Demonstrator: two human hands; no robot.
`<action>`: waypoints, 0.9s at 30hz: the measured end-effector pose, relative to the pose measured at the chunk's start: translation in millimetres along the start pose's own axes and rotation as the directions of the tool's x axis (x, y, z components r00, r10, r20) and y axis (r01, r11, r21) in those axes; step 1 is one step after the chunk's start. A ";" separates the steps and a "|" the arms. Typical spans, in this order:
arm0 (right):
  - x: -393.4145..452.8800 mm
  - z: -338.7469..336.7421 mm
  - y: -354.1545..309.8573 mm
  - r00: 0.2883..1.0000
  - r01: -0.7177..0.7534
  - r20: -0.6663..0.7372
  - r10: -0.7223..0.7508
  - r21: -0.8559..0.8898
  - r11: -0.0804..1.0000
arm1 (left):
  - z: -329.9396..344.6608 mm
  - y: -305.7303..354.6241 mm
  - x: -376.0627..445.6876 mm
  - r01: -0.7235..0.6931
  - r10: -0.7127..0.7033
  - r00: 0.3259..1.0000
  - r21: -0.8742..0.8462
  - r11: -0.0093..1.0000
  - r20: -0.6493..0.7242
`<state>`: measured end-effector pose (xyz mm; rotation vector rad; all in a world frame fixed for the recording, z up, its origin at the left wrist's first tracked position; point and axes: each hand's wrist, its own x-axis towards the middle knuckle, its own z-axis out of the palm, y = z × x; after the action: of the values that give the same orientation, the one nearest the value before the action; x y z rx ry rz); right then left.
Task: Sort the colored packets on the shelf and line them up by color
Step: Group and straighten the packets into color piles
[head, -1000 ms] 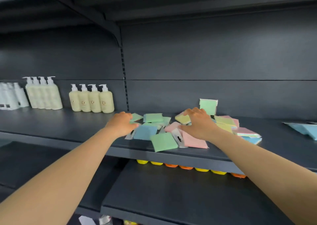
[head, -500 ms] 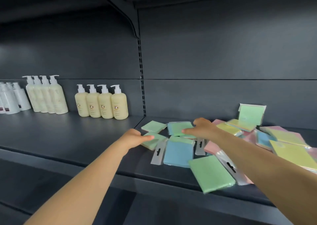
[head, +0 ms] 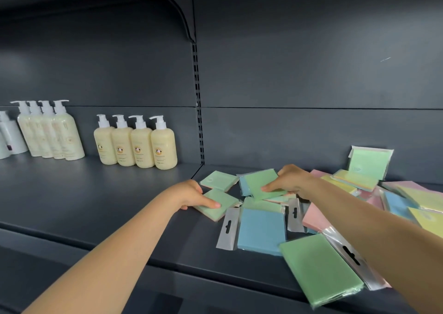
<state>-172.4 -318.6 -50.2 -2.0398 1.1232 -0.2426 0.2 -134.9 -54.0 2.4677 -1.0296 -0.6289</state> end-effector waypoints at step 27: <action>-57.3 -50.7 20.0 0.956 0.246 -0.258 -0.138 0.450 0.858 | -19.9 19.7 -30.3 0.100 -0.126 0.991 -0.402 0.910 -0.039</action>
<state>-244.1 -307.2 -19.0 -1.6984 0.8695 -0.7854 -19.1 -121.9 -20.0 2.1781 -0.6564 -0.7120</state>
